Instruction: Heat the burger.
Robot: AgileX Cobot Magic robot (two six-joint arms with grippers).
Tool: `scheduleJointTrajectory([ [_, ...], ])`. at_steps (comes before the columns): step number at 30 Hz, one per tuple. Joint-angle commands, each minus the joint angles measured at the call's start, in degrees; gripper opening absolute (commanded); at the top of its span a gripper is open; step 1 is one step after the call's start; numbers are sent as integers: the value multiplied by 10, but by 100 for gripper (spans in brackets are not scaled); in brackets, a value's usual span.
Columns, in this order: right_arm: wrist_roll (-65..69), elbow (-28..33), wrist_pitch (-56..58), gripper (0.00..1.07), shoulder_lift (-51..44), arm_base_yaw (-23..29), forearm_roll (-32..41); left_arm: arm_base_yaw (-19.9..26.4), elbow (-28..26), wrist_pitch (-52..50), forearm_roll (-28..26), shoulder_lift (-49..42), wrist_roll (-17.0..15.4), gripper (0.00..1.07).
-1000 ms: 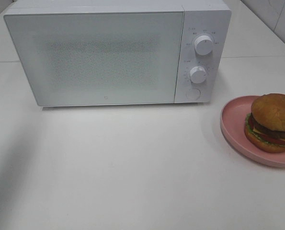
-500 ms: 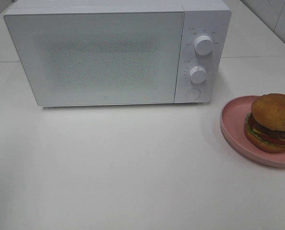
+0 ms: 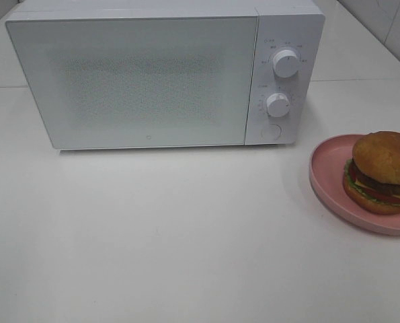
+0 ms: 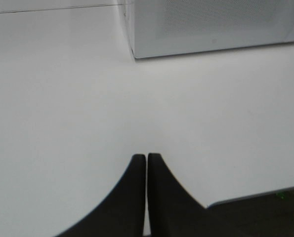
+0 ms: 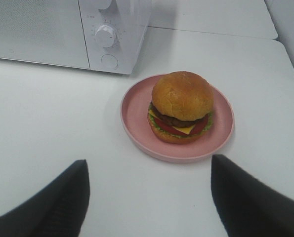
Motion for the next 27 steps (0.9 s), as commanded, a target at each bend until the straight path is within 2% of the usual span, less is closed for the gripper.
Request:
scheduleJointTrajectory([
  [1,-5,-1,-5,64,-18,-3,-1,2,13,-50,-38,-13,44,0],
  [6,-5,-1,-5,64,-18,-3,-1,2,30,-57,-45,-9,72,0],
  [27,-5,-1,-5,64,-18,-3,-1,2,29,-57,-42,-10,70,0],
])
